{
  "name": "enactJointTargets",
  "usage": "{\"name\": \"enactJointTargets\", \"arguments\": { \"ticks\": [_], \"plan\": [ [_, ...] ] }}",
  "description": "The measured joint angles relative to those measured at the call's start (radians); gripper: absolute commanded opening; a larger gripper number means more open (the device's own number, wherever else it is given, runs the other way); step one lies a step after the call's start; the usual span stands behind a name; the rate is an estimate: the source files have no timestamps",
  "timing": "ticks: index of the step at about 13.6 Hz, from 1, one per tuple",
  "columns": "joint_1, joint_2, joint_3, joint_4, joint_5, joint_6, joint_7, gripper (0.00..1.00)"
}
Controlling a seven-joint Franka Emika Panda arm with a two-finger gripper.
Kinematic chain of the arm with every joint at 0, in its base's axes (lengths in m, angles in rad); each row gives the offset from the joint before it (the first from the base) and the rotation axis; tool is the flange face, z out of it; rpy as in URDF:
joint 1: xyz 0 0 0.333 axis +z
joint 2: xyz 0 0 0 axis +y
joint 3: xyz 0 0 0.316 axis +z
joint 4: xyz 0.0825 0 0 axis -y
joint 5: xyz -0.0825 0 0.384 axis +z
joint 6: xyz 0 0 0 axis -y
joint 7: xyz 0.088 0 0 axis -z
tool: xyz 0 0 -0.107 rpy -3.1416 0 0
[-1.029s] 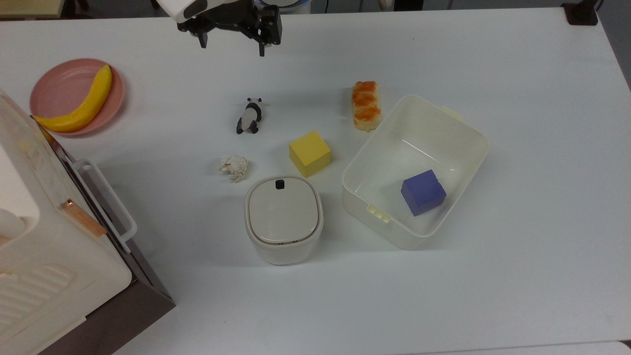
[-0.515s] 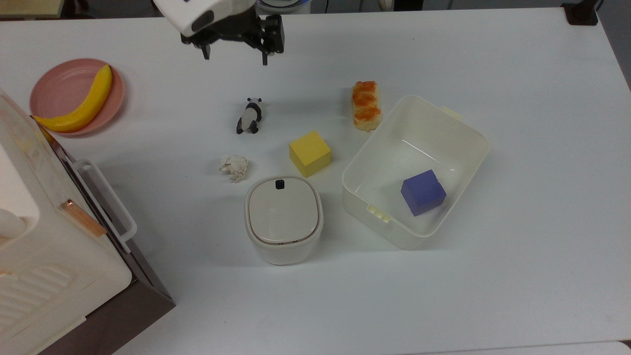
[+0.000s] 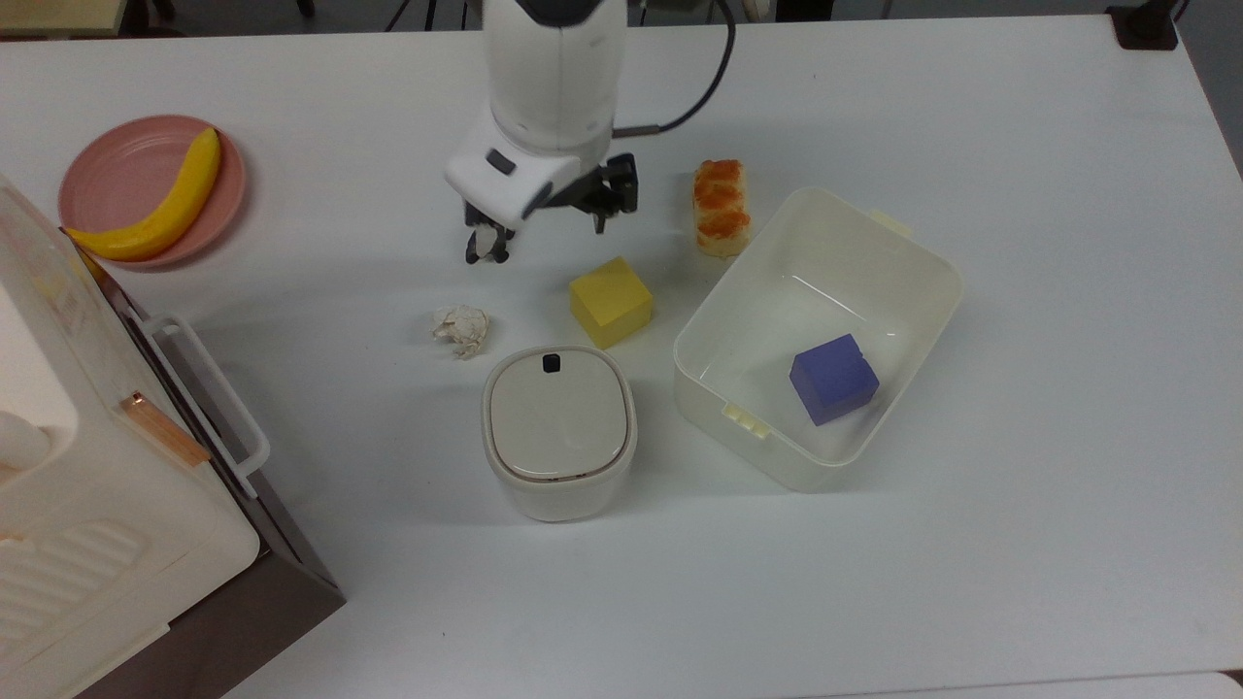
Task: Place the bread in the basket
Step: 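Move the open gripper over the orange-topped bread roll and lower, then close the gripper on the bread roll and lift it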
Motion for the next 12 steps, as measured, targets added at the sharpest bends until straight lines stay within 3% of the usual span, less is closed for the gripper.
{"name": "enactJointTargets", "arguments": {
  "ticks": [8, 12],
  "plan": [
    [0.007, 0.013, 0.178, -0.122, -0.028, 0.04, -0.054, 0.93],
    [0.012, -0.002, 0.267, -0.172, -0.028, 0.042, 0.049, 0.93]
  ]
}}
